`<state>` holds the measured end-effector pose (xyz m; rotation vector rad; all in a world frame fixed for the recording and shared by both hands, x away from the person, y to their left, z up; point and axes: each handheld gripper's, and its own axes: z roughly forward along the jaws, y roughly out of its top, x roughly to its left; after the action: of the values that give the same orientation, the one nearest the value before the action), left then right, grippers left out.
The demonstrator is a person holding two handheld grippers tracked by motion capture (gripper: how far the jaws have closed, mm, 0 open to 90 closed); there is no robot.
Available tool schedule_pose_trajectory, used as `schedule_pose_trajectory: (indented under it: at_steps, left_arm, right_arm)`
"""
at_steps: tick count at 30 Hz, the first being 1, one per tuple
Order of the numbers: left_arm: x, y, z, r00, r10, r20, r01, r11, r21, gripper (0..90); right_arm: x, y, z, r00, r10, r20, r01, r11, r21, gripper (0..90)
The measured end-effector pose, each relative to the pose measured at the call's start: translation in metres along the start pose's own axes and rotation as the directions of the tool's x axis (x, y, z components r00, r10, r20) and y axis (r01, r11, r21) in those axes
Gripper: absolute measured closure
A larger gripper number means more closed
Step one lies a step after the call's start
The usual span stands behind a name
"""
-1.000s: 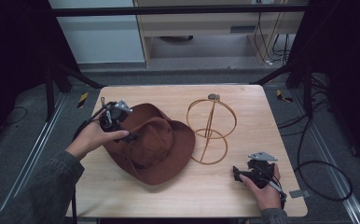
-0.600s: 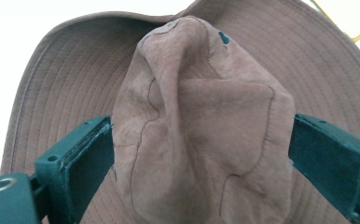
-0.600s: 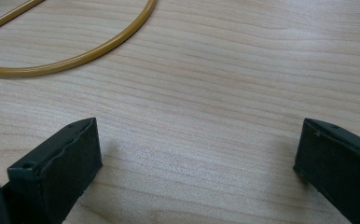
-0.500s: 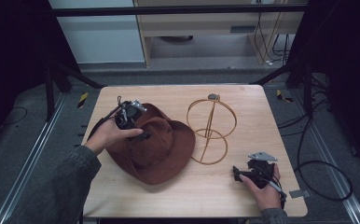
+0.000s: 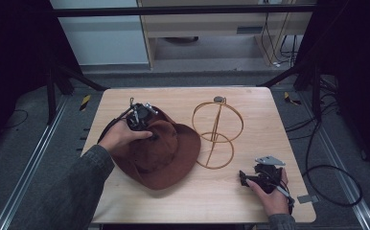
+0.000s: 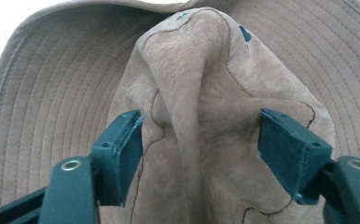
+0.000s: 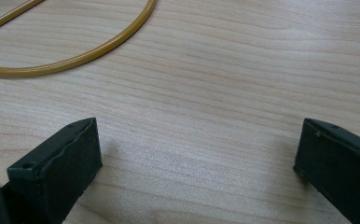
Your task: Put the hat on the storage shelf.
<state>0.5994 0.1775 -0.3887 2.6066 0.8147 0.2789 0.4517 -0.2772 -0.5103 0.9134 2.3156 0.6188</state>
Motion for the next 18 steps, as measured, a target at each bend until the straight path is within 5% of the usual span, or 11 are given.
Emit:
schedule_pose_trajectory:
  at_steps: [6,14,18]
  left_arm:
    - [0.0025,0.0007,0.0083,0.9998,-0.016,0.012,0.015,0.9989,0.043,48.3]
    - [0.0056,0.0000,0.0082,0.9992,-0.018,0.037,0.016,0.9984,0.054,86.1]
    - [0.0047,-0.0029,0.0032,0.9987,-0.023,0.046,0.021,0.9992,0.035,88.6]
  right_arm:
    - [0.0000,0.0000,0.0000,1.0000,0.000,0.000,0.000,1.000,0.000,0.4]
    - [0.0001,0.0000,0.0000,1.0000,0.000,-0.001,0.000,1.000,0.000,0.5]
    - [0.0001,0.0000,0.0000,1.0000,0.000,0.000,0.000,1.000,0.000,0.5]
